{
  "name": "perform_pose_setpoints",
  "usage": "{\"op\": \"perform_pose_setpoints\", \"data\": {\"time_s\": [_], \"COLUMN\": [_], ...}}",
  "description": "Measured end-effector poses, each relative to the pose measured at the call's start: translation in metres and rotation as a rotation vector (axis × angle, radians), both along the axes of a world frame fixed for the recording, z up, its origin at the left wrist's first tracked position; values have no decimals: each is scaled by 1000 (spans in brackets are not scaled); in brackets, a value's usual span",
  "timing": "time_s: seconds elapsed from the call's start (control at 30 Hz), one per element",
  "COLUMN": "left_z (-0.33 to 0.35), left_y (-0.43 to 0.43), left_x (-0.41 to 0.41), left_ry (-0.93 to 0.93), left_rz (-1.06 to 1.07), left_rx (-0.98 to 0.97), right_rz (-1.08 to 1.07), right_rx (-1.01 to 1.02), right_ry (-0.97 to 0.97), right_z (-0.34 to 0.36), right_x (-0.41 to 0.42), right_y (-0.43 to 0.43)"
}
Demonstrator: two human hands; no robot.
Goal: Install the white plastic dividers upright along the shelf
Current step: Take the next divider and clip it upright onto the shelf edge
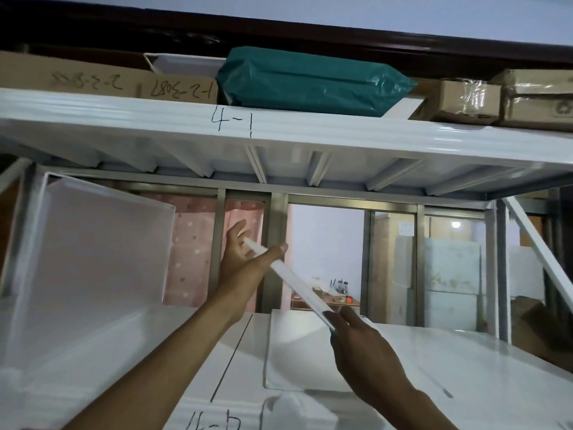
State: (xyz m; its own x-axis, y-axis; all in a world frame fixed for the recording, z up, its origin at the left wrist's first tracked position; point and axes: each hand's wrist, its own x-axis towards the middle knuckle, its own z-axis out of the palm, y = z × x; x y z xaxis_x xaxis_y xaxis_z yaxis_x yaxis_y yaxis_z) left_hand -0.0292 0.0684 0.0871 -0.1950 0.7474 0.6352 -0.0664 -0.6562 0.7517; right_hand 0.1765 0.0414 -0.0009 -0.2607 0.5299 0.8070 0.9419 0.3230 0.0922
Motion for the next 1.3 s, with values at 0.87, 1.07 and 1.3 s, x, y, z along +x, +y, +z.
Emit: {"op": "perform_pose_setpoints", "data": {"time_s": [0.87, 1.07, 1.3], "left_z": [74, 77, 73], "left_y": [-13, -14, -15], "left_x": [36, 35, 30], "left_ry": [375, 407, 412], "left_rz": [-96, -61, -55], "left_rx": [255, 269, 273], "right_rz": [619, 623, 605], "right_rx": [-531, -530, -542], "right_ry": [469, 480, 473], "right_z": [24, 25, 21], "right_x": [-57, -62, -68], "right_y": [0, 0, -3]}}
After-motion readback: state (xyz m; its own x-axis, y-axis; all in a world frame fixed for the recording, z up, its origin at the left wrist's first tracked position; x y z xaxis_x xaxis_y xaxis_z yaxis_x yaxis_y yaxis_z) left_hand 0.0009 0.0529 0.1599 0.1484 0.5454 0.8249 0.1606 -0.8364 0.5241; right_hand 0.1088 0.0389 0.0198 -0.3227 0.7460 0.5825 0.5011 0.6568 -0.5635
